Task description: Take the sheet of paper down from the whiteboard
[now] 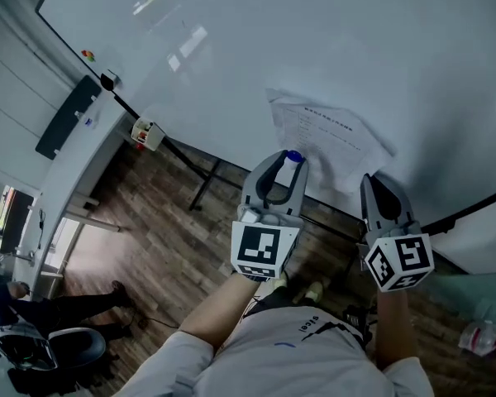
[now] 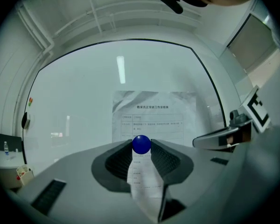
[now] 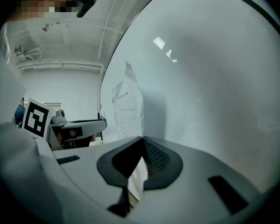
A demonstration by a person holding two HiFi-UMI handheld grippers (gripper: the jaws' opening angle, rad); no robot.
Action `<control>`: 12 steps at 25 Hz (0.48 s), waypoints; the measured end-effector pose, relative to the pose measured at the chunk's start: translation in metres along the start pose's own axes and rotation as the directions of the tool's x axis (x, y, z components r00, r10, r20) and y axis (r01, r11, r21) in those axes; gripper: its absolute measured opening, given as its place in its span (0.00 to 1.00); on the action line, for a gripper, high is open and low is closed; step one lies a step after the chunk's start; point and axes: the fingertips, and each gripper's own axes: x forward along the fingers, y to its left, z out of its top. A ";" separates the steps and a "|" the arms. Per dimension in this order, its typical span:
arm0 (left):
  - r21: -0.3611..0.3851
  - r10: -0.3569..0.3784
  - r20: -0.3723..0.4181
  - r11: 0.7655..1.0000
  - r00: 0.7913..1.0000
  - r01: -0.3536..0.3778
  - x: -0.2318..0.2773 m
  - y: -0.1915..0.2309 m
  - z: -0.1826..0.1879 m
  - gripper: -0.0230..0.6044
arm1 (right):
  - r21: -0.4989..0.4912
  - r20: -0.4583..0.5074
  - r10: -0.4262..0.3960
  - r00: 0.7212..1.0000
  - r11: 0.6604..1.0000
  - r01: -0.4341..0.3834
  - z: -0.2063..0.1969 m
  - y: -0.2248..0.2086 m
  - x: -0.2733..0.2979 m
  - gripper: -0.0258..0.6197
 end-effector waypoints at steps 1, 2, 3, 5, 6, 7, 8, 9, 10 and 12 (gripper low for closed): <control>-0.002 0.012 -0.008 1.000 1.000 -0.012 -0.005 0.001 -0.004 0.25 | 0.004 -0.003 0.013 1.000 1.000 -0.013 -0.003 0.000 0.001 0.06; -0.006 0.026 -0.019 1.000 0.999 -0.026 -0.010 0.002 -0.009 0.25 | 0.009 -0.009 0.029 1.000 1.000 -0.029 -0.008 0.001 0.003 0.06; -0.010 0.039 -0.032 0.999 0.999 -0.039 -0.017 0.003 -0.014 0.25 | 0.016 -0.017 0.046 0.999 0.999 -0.046 -0.014 0.002 0.004 0.06; -0.021 0.059 -0.064 0.998 0.996 -0.061 -0.031 0.000 -0.025 0.25 | 0.030 -0.040 0.078 0.996 0.997 -0.076 -0.026 0.005 0.005 0.06; -0.026 0.064 -0.079 0.997 0.995 -0.066 -0.038 -0.001 -0.030 0.25 | 0.036 -0.050 0.089 0.995 0.996 -0.087 -0.030 0.006 0.005 0.06; -0.030 0.067 -0.091 0.997 0.994 -0.070 -0.044 -0.002 -0.034 0.25 | 0.040 -0.059 0.098 0.993 0.995 -0.096 -0.034 0.008 0.004 0.06; -0.033 0.071 -0.100 0.997 0.992 -0.075 -0.050 -0.002 -0.037 0.25 | 0.041 -0.064 0.107 0.992 0.994 -0.105 -0.038 0.011 0.004 0.06; -0.035 0.077 -0.105 0.996 0.991 -0.081 -0.057 -0.001 -0.040 0.25 | 0.040 -0.068 0.118 0.991 0.992 -0.116 -0.041 0.016 0.004 0.06; -0.037 0.082 -0.109 0.996 0.991 -0.086 -0.063 0.002 -0.043 0.25 | 0.035 -0.072 0.129 0.989 0.991 -0.127 -0.044 0.022 0.004 0.06; -0.042 0.085 -0.112 0.995 0.990 -0.091 -0.075 0.004 -0.046 0.25 | 0.015 -0.085 0.143 0.986 0.990 -0.143 -0.050 0.033 0.000 0.06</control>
